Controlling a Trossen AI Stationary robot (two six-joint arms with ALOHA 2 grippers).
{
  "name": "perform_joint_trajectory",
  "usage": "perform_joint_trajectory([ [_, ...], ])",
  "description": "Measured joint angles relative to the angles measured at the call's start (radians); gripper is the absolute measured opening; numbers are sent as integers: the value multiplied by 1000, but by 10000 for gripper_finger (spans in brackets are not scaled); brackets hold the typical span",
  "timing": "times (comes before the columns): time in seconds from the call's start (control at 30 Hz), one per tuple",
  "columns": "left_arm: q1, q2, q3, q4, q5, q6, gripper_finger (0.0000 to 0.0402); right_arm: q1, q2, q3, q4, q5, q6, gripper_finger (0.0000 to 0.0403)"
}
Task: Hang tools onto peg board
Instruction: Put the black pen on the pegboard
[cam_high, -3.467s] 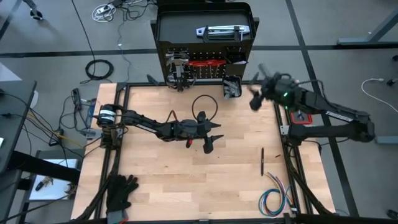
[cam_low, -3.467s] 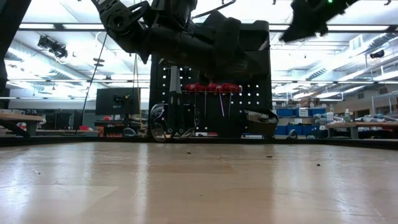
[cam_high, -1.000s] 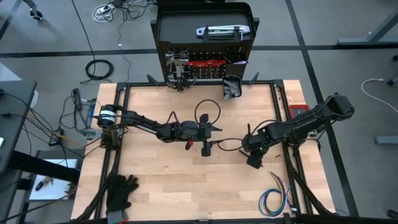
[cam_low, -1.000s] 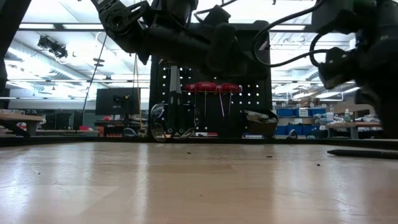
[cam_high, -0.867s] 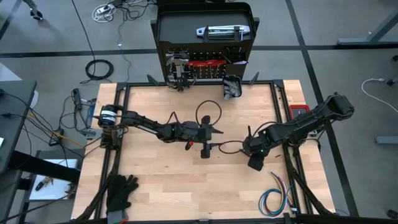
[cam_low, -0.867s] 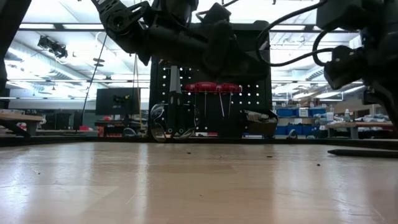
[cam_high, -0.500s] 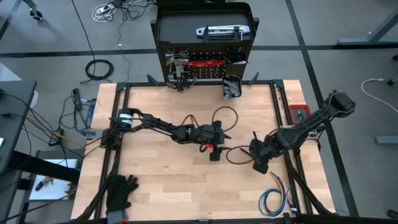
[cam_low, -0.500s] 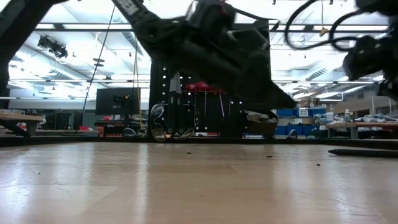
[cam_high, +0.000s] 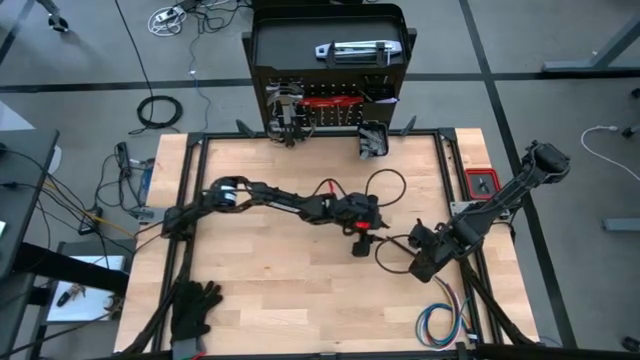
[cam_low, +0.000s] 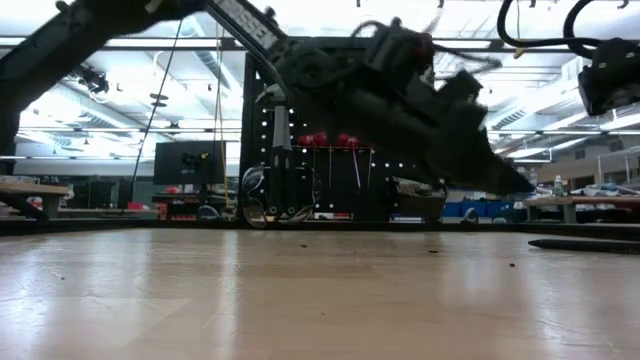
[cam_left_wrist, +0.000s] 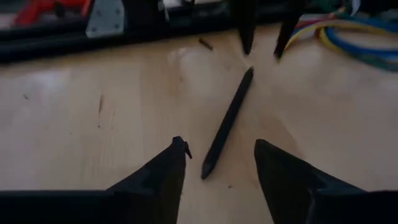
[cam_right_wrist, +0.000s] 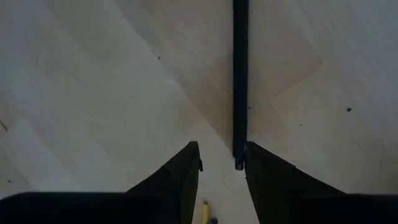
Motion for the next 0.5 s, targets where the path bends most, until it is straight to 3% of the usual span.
perform_joint_trajectory([
  [0.17, 4, 67, 67, -23, 13, 8, 137, 11, 0, 0, 10, 17, 47, 135],
  [0.5, 9, 70, 70, -13, 51, 105, 48, 28, 0, 0, 18, 33, 83, 135],
])
